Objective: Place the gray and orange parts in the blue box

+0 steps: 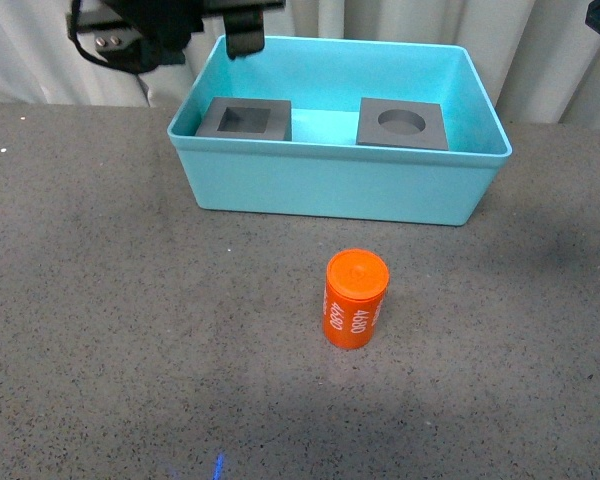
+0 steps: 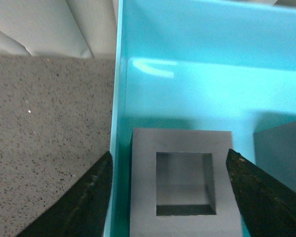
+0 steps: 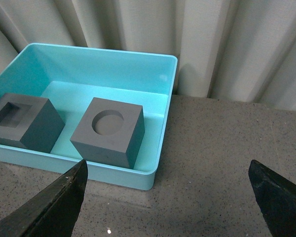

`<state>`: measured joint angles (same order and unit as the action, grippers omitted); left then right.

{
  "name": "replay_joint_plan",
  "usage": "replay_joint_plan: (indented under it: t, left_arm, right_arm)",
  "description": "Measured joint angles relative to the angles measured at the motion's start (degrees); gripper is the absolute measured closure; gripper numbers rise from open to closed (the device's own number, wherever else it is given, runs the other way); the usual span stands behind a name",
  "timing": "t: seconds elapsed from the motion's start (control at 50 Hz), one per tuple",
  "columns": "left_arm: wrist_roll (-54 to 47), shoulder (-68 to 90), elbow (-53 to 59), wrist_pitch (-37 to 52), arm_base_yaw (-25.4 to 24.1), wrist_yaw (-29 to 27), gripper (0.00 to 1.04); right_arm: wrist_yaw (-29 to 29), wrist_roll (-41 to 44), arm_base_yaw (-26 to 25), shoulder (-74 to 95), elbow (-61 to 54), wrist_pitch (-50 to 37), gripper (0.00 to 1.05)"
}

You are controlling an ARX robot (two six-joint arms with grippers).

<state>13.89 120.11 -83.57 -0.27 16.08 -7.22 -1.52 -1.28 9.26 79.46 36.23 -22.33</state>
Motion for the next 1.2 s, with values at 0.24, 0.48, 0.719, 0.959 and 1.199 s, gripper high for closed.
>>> replay_joint_plan:
  t: [0.24, 0.48, 0.719, 0.959, 1.199]
  left_arm:
    - [-0.6, -21.9, 21.0, 19.2, -2.3, -0.5, 0.07]
    - [2.9, -45.2, 47.6, 28.6, -7.6, -2.1, 0.07]
    - [-6.4, -56.0, 64.8, 41.2, -15.1, 5.4, 0.26]
    - [-12.5, -64.0, 72.7, 45.2, -15.9, 7.1, 0.69]
    - [-13.2, -72.8, 77.6, 41.2, -15.9, 7.2, 1.01]
  right_arm:
    - [0.0, 0.0, 0.0, 0.0, 0.0, 0.0, 0.1]
    - [0.0, 0.0, 0.0, 0.0, 0.0, 0.0, 0.1]
    - [0.0, 0.0, 0.0, 0.0, 0.0, 0.0, 0.1]
    - [0.0, 0.0, 0.0, 0.0, 0.0, 0.0, 0.1]
    - [0.0, 0.0, 0.0, 0.0, 0.0, 0.0, 0.1]
